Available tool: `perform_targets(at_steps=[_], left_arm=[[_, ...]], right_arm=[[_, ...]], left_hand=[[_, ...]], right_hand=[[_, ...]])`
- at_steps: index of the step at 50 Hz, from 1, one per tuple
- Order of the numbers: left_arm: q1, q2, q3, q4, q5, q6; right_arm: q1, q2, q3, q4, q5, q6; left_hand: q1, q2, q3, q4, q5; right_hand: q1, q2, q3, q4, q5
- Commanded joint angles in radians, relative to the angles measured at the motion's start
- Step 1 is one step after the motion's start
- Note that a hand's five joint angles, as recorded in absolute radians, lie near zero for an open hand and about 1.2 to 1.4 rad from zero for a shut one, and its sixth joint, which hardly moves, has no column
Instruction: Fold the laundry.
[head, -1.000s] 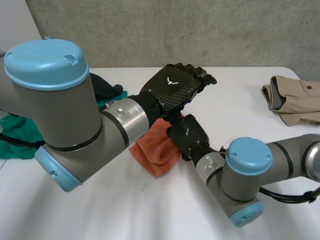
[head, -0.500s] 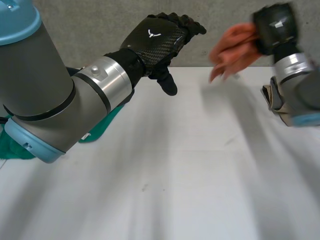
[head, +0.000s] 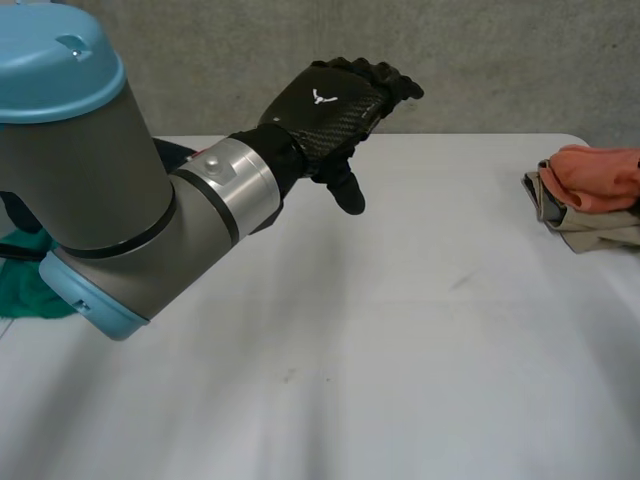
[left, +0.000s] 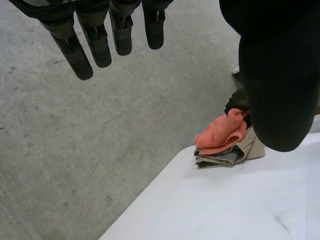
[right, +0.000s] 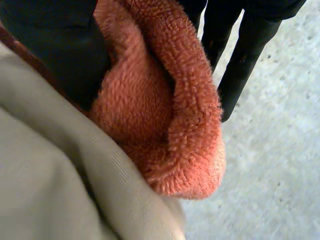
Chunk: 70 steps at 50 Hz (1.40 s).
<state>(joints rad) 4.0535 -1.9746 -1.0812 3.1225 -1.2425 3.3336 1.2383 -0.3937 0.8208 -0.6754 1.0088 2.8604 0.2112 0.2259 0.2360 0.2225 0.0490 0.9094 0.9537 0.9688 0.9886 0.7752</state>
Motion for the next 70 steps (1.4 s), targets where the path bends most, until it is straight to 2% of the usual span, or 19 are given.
perform_targets(at_steps=[1, 7, 11, 15, 19, 25, 29, 30, 34, 37, 42, 49, 55, 57, 58, 60, 62, 66, 70], left_arm=[[-0.024, 0.003, -0.003, -0.001, -0.002, 0.001], [-0.036, 0.010, -0.016, -0.001, 0.000, 0.000], [-0.044, 0.019, -0.016, -0.001, 0.000, 0.000], [-0.045, 0.037, -0.005, 0.004, 0.000, -0.002], [-0.033, 0.060, 0.024, 0.025, -0.012, -0.011], [0.056, 0.091, 0.129, 0.004, -0.185, -0.013], [0.214, 0.114, 0.136, -0.028, -0.249, 0.010], [0.281, 0.114, 0.135, -0.035, -0.249, 0.032], [0.413, 0.067, 0.123, -0.032, -0.244, 0.154], [0.473, -0.006, 0.118, -0.027, -0.235, 0.251], [0.576, -0.240, 0.147, 0.046, -0.128, 0.491], [0.677, -0.513, 0.262, 0.209, -0.020, 0.558], [0.696, -0.696, 0.438, 0.222, -0.015, 0.558], [0.693, -0.745, 0.495, 0.222, -0.015, 0.558], [0.687, -0.751, 0.512, 0.226, -0.020, 0.558], [0.674, -0.745, 0.509, 0.238, -0.029, 0.557], [0.650, -0.718, 0.501, 0.254, -0.049, 0.544], [0.556, -0.481, 0.376, 0.347, -0.168, 0.434], [0.486, -0.269, 0.206, 0.453, -0.190, 0.303]], right_arm=[[-0.013, -0.148, 0.135, 0.007, -0.004, -0.015], [-0.028, -0.303, 0.198, 0.094, 0.027, -0.015], [-0.051, -0.395, 0.184, 0.227, 0.129, -0.032], [-0.042, -0.494, 0.138, 0.358, 0.317, -0.172], [0.018, -0.575, 0.144, 0.338, 0.398, -0.320], [0.282, -0.648, 0.247, 0.166, 0.373, -0.342], [0.421, -0.704, 0.415, 0.068, 0.265, -0.357], [0.438, -0.720, 0.446, 0.065, 0.251, -0.357], [0.503, -0.746, 0.564, 0.086, 0.208, -0.357], [0.538, -0.746, 0.633, 0.120, 0.209, -0.358], [0.572, -0.745, 0.716, 0.186, 0.209, -0.362], [0.561, -0.745, 0.830, 0.212, 0.206, -0.408], [0.555, -0.748, 0.899, 0.212, 0.203, -0.420], [0.552, -0.748, 0.906, 0.212, 0.203, -0.420], [0.549, -0.748, 0.911, 0.211, 0.205, -0.421], [0.532, -0.751, 0.920, 0.209, 0.205, -0.423], [0.503, -0.760, 0.928, 0.211, 0.205, -0.427], [0.483, -0.771, 0.936, 0.211, 0.205, -0.427], [0.481, -0.797, 0.937, 0.212, 0.209, -0.426]], left_hand=[[-0.007, -0.021, -0.031, -0.018, -0.019], [-0.007, -0.021, -0.031, -0.018, -0.019], [-0.009, -0.024, -0.034, -0.021, -0.022], [-0.009, -0.024, -0.034, -0.021, -0.022], [-0.009, -0.024, -0.034, -0.021, -0.022], [-0.021, -0.036, -0.046, -0.033, -0.034], [-0.010, -0.024, -0.034, -0.021, -0.022], [-0.007, -0.021, -0.031, -0.018, -0.019], [-0.001, -0.015, -0.025, -0.012, -0.013], [0.002, -0.012, -0.023, -0.009, -0.010], [-0.004, -0.018, -0.028, -0.015, -0.016], [-0.004, -0.018, -0.028, -0.015, -0.016], [0.107, 0.093, 0.083, 0.096, 0.095], [0.473, 0.458, 0.448, 0.462, 0.461], [0.870, 0.855, 0.845, 0.859, 0.858], [1.183, 1.169, 1.159, 1.172, 1.171], [1.185, 1.170, 1.160, 1.174, 1.173], [1.185, 1.170, 1.160, 1.174, 1.173], [1.185, 1.170, 1.160, 1.174, 1.173]], right_hand=[[-0.735, -0.779, -0.794, -0.814, -0.775], [-0.735, -0.779, -0.794, -0.814, -0.775], [-0.735, -0.779, -0.794, -0.814, -0.775], [-0.735, -0.779, -0.794, -0.814, -0.775], [-0.735, -0.779, -0.794, -0.814, -0.775], [-0.735, -0.779, -0.794, -0.814, -0.775], [-0.735, -0.779, -0.794, -0.814, -0.775], [-0.735, -0.779, -0.794, -0.814, -0.775], [-0.735, -0.779, -0.794, -0.814, -0.775], [-0.735, -0.779, -0.794, -0.814, -0.775], [-0.735, -0.779, -0.794, -0.814, -0.775], [-0.735, -0.779, -0.794, -0.814, -0.775], [-0.735, -0.779, -0.794, -0.814, -0.775], [-0.735, -0.779, -0.794, -0.814, -0.775], [-0.735, -0.779, -0.794, -0.814, -0.775], [-0.735, -0.779, -0.794, -0.814, -0.775], [-0.735, -0.779, -0.794, -0.814, -0.775], [-0.735, -0.779, -0.794, -0.814, -0.775], [-0.735, -0.779, -0.794, -0.814, -0.775]])
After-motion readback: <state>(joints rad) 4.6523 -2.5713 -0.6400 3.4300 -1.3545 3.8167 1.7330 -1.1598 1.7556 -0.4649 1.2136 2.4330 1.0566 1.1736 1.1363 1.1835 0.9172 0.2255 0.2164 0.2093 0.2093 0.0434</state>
